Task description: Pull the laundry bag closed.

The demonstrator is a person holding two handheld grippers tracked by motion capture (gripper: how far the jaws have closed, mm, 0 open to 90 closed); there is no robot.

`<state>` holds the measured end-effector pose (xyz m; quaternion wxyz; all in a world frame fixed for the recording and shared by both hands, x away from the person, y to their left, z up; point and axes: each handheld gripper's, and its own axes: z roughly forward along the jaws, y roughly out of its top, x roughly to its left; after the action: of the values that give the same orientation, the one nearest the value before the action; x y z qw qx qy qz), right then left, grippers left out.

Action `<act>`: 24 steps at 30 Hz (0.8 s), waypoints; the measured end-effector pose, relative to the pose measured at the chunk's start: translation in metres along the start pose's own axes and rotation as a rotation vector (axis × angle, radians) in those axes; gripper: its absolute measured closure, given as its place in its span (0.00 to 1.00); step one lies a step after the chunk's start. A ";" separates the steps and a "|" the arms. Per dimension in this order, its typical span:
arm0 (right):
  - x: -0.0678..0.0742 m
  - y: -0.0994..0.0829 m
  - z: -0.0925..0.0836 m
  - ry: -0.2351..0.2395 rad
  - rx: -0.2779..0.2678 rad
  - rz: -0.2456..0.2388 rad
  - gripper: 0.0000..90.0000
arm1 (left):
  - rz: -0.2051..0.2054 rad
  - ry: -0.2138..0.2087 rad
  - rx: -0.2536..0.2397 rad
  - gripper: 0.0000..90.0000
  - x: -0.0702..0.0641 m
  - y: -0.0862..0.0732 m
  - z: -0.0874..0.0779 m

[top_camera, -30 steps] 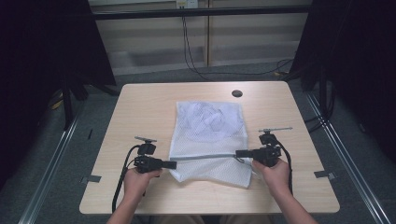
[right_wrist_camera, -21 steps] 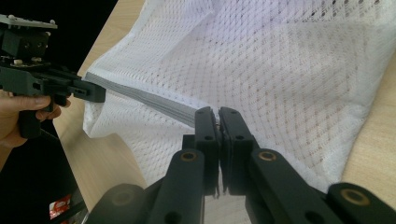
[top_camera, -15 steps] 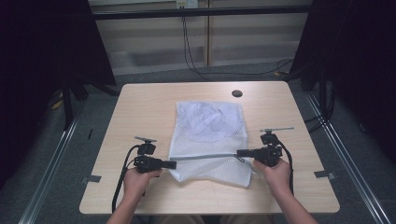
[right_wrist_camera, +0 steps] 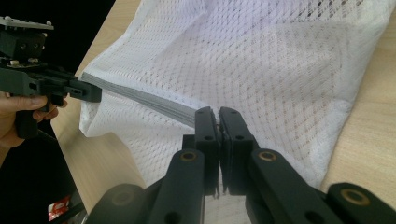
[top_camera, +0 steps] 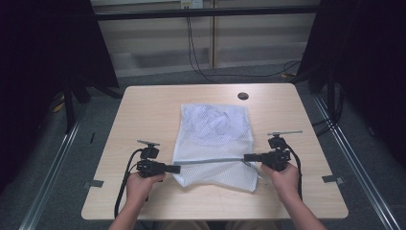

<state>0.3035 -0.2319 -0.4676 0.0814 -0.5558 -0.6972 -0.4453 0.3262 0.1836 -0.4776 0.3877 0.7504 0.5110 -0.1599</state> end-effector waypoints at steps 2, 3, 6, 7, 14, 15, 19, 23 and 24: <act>0.000 0.000 0.000 0.001 0.001 0.000 0.97 | 0.009 0.006 0.000 0.99 0.001 0.000 0.000; 0.000 0.000 0.000 0.001 -0.001 -0.002 0.97 | 0.007 0.005 0.002 0.99 0.000 0.000 0.000; -0.001 0.000 -0.001 -0.003 0.002 -0.005 0.97 | 0.011 0.006 0.004 0.99 0.001 0.000 0.000; -0.001 0.000 -0.001 -0.006 0.000 -0.003 0.97 | 0.024 0.007 0.015 0.99 0.002 0.001 0.000; -0.003 -0.001 -0.003 0.000 -0.004 0.007 0.97 | 0.008 -0.004 0.016 0.99 0.001 0.000 0.001; -0.003 -0.001 -0.003 0.000 -0.004 0.007 0.97 | 0.008 -0.004 0.016 0.99 0.001 0.000 0.001; -0.007 -0.002 -0.008 -0.016 -0.012 0.015 0.97 | 0.013 0.005 0.019 0.99 0.002 0.001 0.001; -0.009 -0.004 -0.011 -0.015 -0.016 0.019 0.97 | 0.008 -0.009 0.029 0.99 0.002 0.001 0.002; -0.008 -0.004 -0.012 -0.016 -0.018 0.021 0.97 | 0.015 -0.005 0.031 0.99 0.002 0.001 0.002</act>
<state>0.2987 -0.2459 -0.4681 0.0756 -0.5672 -0.6880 -0.4463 0.3283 0.1831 -0.4804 0.3784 0.7596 0.5020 -0.1668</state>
